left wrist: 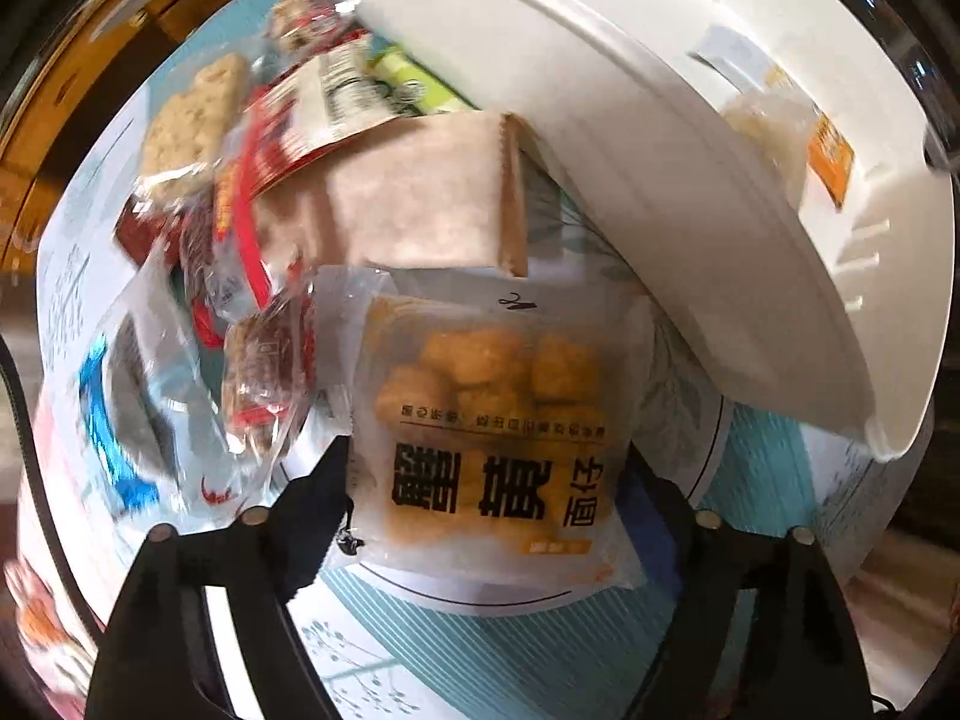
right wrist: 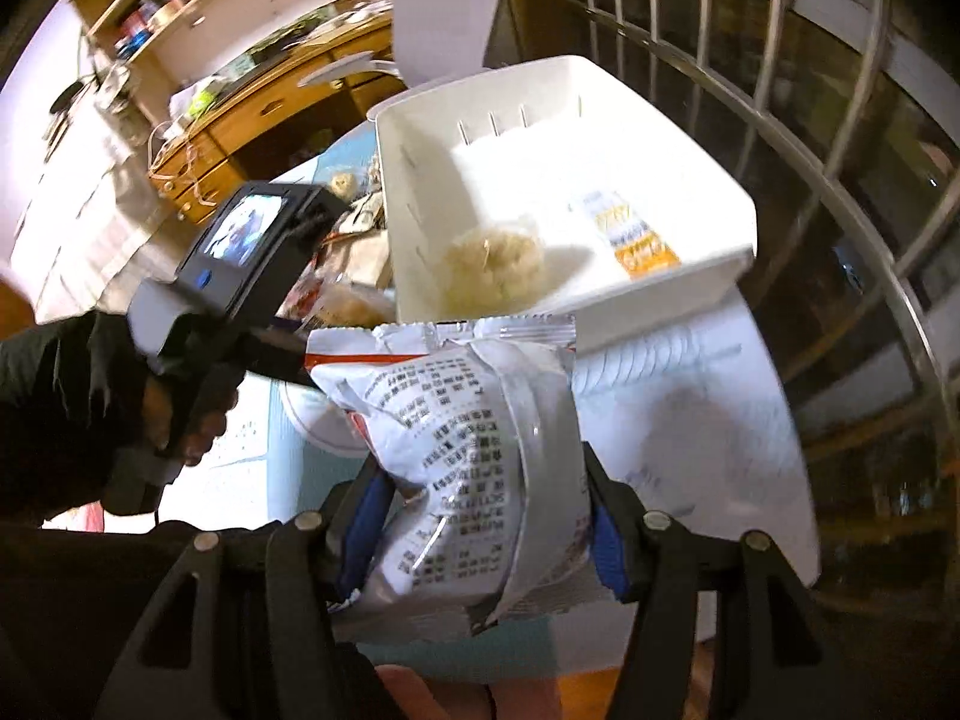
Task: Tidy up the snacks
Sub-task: 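Grasp the yellow cake pack with the left tool while the right tool lifts its bag, then lower both snacks into the white tray and open both tools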
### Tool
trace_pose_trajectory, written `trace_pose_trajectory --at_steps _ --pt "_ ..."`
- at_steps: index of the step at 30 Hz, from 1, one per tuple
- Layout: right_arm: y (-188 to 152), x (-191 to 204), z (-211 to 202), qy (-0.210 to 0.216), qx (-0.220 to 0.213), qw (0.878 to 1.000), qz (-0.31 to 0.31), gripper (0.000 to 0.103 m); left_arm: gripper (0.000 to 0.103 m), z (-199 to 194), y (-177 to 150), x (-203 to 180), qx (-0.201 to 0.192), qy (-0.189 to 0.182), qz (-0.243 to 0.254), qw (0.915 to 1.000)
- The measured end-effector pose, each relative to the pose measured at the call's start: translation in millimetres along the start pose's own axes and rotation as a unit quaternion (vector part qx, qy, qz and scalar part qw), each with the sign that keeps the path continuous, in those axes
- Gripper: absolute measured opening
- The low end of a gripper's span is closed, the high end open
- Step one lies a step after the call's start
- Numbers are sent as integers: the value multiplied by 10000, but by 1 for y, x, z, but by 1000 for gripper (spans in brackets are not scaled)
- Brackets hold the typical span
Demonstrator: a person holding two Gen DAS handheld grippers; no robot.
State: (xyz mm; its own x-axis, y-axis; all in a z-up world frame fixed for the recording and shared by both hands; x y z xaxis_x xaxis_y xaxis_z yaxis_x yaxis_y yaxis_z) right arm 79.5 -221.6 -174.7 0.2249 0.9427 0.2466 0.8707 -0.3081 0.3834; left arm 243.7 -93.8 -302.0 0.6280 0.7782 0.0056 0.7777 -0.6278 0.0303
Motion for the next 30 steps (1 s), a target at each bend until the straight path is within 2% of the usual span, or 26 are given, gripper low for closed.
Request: trace_pose_trajectory --at_steps 6,9,15,19,22,27,30 --pt "33 -19 1 198 49 9992 -358 59 73 -10 -13 17 69 -124 -697 9975" --pt "46 -24 1 275 47 9981 -543 59 72 -18 -22 25 267 -138 -1018 9944" --pt "68 -36 7 415 88 9964 -737 59 73 -40 -54 33 548 88 -1220 9910" --pt "84 -46 11 475 75 9955 -818 59 73 -69 -74 32 597 24 -1520 9866" --pt "94 -53 15 479 65 9953 -836 59 74 -89 -87 35 677 172 -1697 9830" --pt "111 -66 25 375 55 9966 -733 59 75 -136 -98 39 594 125 -2045 9770" --pt "120 -71 31 375 46 9969 -685 59 76 -158 -82 37 349 108 -2110 9768"
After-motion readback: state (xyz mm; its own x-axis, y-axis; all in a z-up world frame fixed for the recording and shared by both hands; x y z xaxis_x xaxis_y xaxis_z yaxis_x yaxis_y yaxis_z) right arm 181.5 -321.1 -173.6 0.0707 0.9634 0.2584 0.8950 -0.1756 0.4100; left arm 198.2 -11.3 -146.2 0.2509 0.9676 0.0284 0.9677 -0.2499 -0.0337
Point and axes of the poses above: each gripper's, at about its wrist camera, not at the fingertips, and z roughly the way its jaws point, x to its left, y to its top, the point moved 4 cm from there along z, roughly the way its jaws point, and after that the axes turned 7 degrees about z, right-handed, at the moved point
